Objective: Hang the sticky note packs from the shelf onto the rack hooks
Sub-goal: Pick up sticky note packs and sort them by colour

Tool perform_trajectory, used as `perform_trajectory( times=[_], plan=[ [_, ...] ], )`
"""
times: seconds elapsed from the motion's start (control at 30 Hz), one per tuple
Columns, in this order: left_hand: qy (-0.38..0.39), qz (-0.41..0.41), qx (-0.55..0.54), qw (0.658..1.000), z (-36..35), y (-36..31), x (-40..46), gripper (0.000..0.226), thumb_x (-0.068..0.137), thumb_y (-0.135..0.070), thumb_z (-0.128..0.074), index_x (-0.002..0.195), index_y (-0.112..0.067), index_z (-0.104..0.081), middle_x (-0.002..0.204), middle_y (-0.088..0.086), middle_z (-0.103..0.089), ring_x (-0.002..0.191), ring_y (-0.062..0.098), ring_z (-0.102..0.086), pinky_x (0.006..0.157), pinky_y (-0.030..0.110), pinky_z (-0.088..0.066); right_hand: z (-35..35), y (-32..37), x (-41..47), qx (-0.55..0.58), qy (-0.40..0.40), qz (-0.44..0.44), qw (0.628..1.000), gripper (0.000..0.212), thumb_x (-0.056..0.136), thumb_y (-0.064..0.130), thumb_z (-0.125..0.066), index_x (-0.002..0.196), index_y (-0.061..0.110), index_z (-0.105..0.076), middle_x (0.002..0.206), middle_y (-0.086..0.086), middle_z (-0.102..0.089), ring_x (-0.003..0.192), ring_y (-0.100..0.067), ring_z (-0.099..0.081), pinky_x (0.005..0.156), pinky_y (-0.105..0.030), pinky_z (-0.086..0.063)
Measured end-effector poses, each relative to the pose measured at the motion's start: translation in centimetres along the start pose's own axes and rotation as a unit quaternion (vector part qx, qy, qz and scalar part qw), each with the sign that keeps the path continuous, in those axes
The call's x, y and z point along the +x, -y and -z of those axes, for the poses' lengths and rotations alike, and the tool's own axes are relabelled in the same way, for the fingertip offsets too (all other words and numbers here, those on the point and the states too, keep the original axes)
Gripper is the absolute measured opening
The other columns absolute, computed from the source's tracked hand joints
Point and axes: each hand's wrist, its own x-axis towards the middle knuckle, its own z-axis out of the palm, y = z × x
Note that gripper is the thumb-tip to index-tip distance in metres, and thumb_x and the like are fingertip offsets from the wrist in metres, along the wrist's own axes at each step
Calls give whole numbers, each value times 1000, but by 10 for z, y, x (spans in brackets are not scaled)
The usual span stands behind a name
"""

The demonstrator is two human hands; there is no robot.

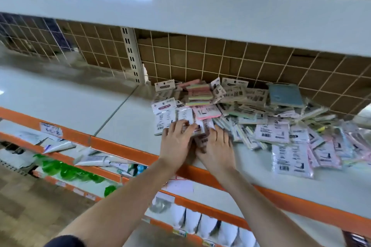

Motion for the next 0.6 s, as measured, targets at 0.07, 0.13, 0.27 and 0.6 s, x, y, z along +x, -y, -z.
perform_trajectory(
  times=[0.07, 0.13, 0.27, 0.6],
  plan=[
    [0, -20, 20, 1000, 2, 5, 1, 48, 60, -10, -81, 105, -22, -70, 103, 11, -64, 87, 36, -62, 67, 43, -51, 3, -1, -3, -6, -6, 6, 1000, 67, 83, 46, -56, 137, 9, -41, 139, -12, -43, 129, -30, -39, 108, -40, -30],
    [-1, -35, 32, 999, 4, 9, 1, 49, 57, -10, -83, 102, -20, -69, 101, 13, -63, 85, 37, -62, 67, 45, -51, 7, -2, -8, -13, -7, 12, 1000, 60, 84, 43, -56, 133, 10, -46, 137, -14, -45, 126, -33, -41, 108, -43, -31],
    [-19, -52, 31, 998, 9, 17, 1, 47, 55, -14, -86, 99, -15, -68, 96, 15, -63, 80, 37, -63, 65, 44, -52, 13, 0, -14, 3, -57, 24, 998, 37, 88, 29, -58, 117, 7, -58, 121, -16, -53, 105, -37, -59, 89, -44, -49],
    [-143, -74, -60, 985, 34, 25, 4, 19, 76, -23, -73, 89, -11, -68, 87, 13, -62, 79, 31, -59, 63, 38, -50, 25, -4, -19, 99, -198, -54, 974, 53, 96, 36, -23, 88, 3, -64, 86, -13, -66, 88, -34, -57, 80, -44, -44]
  ],
)
